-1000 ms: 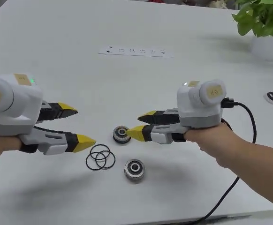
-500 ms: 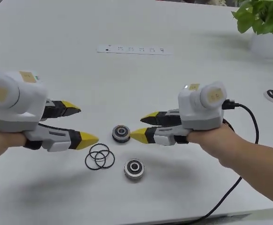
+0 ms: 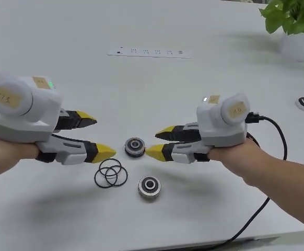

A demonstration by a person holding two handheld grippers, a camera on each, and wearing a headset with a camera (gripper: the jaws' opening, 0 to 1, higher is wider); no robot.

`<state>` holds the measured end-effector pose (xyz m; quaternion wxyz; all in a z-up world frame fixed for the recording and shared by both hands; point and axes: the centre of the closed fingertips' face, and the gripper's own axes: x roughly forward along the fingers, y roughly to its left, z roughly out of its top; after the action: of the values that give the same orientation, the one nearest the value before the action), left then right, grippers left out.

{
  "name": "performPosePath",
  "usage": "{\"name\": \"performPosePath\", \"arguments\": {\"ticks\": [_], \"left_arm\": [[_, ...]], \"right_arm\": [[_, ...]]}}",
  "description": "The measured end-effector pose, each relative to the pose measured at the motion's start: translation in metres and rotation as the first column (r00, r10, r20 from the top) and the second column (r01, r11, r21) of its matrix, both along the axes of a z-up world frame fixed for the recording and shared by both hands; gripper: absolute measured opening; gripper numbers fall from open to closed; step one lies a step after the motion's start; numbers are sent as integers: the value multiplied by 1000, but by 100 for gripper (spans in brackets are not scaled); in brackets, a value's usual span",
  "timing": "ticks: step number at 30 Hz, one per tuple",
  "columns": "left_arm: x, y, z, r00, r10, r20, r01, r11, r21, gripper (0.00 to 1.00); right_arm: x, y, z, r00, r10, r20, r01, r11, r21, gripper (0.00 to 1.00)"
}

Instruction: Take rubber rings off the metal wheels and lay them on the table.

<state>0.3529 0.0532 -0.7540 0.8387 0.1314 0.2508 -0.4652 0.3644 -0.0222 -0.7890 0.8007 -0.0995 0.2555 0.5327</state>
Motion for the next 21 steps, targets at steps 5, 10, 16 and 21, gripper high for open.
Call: {"name": "performPosePath", "arguments": {"ticks": [5,10,16,21], "left_arm": [[0,-4,-3,1000,-9,-5,9,1000,1,51],[2,-10,-7,1000,-15,-10,15,1000,3,50],[2,-14,-10,1000,-22,-11,22,1000,9,50],[2,-19,-12,999,-32,-18,33,999,10,49]], "right_arm": [[-1,2,-3,1000,14,3,-14,1000,-8,27],[-1,4,-6,1000,27,7,-27,1000,-16,26],[-2,7,-9,999,39,11,-39,999,-21,24],[-3,7,-12,999,51,14,-50,998,-31,22]]}}
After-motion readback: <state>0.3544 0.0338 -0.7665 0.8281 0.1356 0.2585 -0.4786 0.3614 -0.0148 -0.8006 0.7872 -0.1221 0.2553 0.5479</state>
